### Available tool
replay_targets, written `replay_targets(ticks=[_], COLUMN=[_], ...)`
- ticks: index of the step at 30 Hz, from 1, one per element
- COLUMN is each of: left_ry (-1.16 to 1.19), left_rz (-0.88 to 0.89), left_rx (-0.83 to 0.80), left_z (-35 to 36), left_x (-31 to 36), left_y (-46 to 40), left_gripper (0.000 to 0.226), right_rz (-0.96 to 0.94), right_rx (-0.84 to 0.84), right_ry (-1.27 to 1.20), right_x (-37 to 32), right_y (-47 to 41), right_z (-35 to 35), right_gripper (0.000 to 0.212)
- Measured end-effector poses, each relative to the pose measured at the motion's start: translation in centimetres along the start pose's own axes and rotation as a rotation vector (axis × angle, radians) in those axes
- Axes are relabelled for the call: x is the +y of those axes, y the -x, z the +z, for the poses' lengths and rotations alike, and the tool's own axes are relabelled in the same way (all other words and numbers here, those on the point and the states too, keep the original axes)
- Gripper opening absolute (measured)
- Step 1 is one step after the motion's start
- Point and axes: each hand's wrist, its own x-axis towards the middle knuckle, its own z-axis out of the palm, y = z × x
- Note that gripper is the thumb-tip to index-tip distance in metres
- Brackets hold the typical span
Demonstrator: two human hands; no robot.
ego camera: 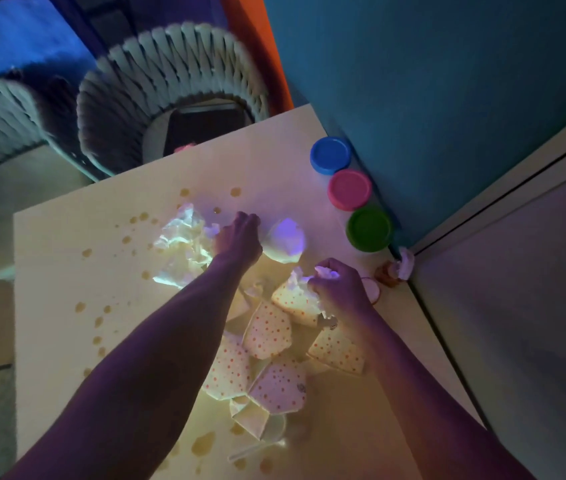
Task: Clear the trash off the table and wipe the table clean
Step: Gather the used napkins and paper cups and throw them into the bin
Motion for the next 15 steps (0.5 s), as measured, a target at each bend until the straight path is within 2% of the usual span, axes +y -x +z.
replay_targets(ticks=[3,8,11,15], left_ry=[-0.010,0.124,0.182,0.286], left_rz=[0.025,-0.034,-0.082,-0.113], left_rx=[0.057,0.116,0.147,0.175], left_z=[0.3,-0.3,-1.1,-1.1], left_x=[0.2,-0.2,-0.4,-0.6], left_y=[0.8,2.9,5.2,9.0], left_gripper=[0.026,0.030,0.029,0.025], right_rz=[0.014,0.048,0.073,0.107], right_rx=[0.018,0.064,0.030,-0.046], right_ry=[-0.053,-0.118,-0.134,-0.191], right_x=[-0.4,-0.9,-1.0,-0.8], right_y=[0.1,0.2,0.9,2.5], right_z=[-0.6,-0.9,-0.8,-0.4], right_gripper=[0.015,0.015,0.008,0.026])
